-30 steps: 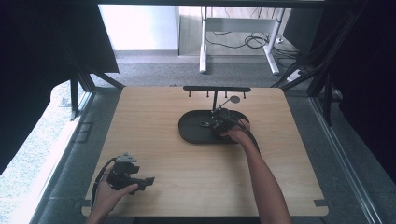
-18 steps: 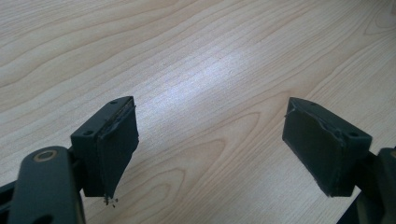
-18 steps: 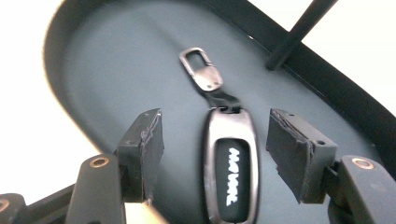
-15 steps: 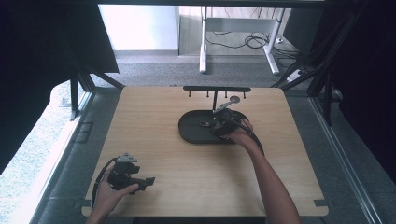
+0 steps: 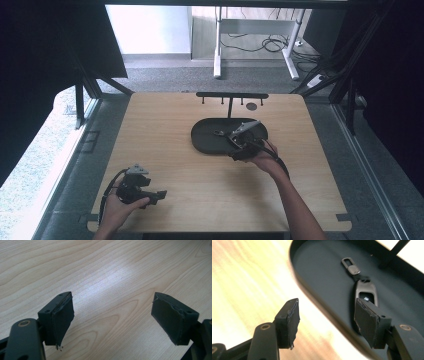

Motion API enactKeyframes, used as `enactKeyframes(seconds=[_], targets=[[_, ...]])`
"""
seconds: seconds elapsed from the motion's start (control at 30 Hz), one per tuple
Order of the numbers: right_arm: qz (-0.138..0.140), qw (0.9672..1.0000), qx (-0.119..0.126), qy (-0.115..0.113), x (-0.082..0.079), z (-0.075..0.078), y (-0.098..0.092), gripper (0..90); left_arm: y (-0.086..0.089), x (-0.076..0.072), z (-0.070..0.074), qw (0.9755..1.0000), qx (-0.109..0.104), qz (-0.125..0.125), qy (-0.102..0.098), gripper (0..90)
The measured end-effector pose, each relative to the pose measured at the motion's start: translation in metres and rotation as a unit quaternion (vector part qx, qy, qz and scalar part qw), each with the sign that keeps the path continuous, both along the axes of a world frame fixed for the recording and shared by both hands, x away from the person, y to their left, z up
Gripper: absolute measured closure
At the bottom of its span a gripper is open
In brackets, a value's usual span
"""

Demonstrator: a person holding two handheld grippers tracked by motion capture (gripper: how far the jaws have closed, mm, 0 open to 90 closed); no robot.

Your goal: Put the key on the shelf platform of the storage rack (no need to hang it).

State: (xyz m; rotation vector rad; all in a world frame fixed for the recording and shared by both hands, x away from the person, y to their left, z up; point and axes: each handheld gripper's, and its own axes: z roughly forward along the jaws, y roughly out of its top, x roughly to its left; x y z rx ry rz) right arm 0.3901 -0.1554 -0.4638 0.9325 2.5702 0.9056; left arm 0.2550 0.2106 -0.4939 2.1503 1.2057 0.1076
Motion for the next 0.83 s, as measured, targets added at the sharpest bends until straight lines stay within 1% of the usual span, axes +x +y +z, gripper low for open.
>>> enactKeyframes(seconds=[0.03, 0.1, 0.13, 0.17, 0.2, 0.23, 0.3, 0.33, 0.37, 0.4, 0.47, 0.53, 0.57, 0.6, 0.7, 0.77, 0.8, 0.83], targets=[[0.004, 1.0000, 0.004, -0.003, -0.004, -0.001, -0.002, 37.0, 0.000, 0.000, 0.000, 1.0000, 0.000, 0.000, 0.000, 18.5], [0.005, 0.9999, 0.012, -0.001, -0.014, -0.003, -0.005, 36.9, -0.001, 0.000, 0.000, 1.0000, 0.002, 0.000, 0.001, 18.5], [0.009, 0.9997, 0.021, -0.001, -0.023, -0.008, -0.008, 36.9, -0.001, 0.000, 0.000, 1.0000, 0.001, -0.001, 0.002, 18.5], [0.011, 0.9997, 0.022, 0.000, -0.027, -0.009, -0.010, 36.9, -0.001, 0.000, 0.000, 1.0000, 0.002, -0.001, 0.001, 18.5], [0.011, 0.9997, 0.022, 0.000, -0.027, -0.009, -0.010, 36.9, -0.001, 0.000, 0.000, 1.0000, 0.002, -0.001, 0.001, 18.5], [0.010, 0.9996, 0.026, 0.002, -0.037, -0.016, -0.014, 36.8, -0.002, 0.000, 0.000, 1.0000, 0.002, -0.002, 0.001, 18.5], [0.010, 0.9996, 0.028, 0.003, -0.045, -0.021, -0.018, 36.8, -0.002, -0.001, 0.000, 1.0000, 0.002, 0.000, 0.002, 18.5], [0.010, 0.9996, 0.028, 0.003, -0.045, -0.021, -0.018, 36.8, -0.002, -0.001, 0.000, 1.0000, 0.002, 0.000, 0.002, 18.5], [0.008, 0.9995, 0.030, 0.004, -0.049, -0.023, -0.020, 36.8, -0.002, -0.001, 0.000, 1.0000, 0.003, -0.001, 0.003, 18.5], [0.005, 0.9994, 0.035, 0.006, -0.057, -0.029, -0.026, 37.0, -0.003, -0.001, 0.000, 1.0000, 0.004, -0.001, 0.003, 18.5], [0.005, 0.9993, 0.037, 0.005, -0.058, -0.031, -0.028, 37.2, -0.003, -0.001, 0.000, 1.0000, 0.003, -0.001, 0.002, 18.5], [-0.001, 0.9995, 0.030, 0.007, -0.062, -0.035, -0.033, 37.2, -0.004, -0.001, 0.000, 1.0000, 0.004, -0.002, 0.001, 18.5], [-0.001, 0.9995, 0.030, 0.007, -0.062, -0.035, -0.033, 37.2, -0.004, -0.001, 0.000, 1.0000, 0.004, -0.002, 0.001, 18.5], [-0.006, 0.9992, 0.040, 0.002, -0.064, -0.034, -0.037, 37.4, -0.004, -0.002, 0.001, 1.0000, 0.004, -0.002, 0.000, 18.5], [-0.011, 0.9987, 0.049, -0.012, -0.066, -0.030, -0.040, 37.2, -0.004, -0.002, 0.001, 1.0000, 0.004, -0.003, -0.002, 18.5], [-0.013, 0.9984, 0.054, -0.015, -0.067, -0.028, -0.042, 36.9, -0.004, -0.002, 0.001, 1.0000, 0.004, -0.002, -0.001, 18.5], [-0.023, 0.9978, 0.056, -0.028, -0.069, -0.027, -0.047, 35.3, -0.004, -0.002, 0.001, 1.0000, 0.004, -0.002, -0.002, 18.5], [-0.023, 0.9978, 0.056, -0.028, -0.069, -0.027, -0.047, 35.3, -0.004, -0.002, 0.001, 1.0000, 0.004, -0.002, -0.002, 18.5]])
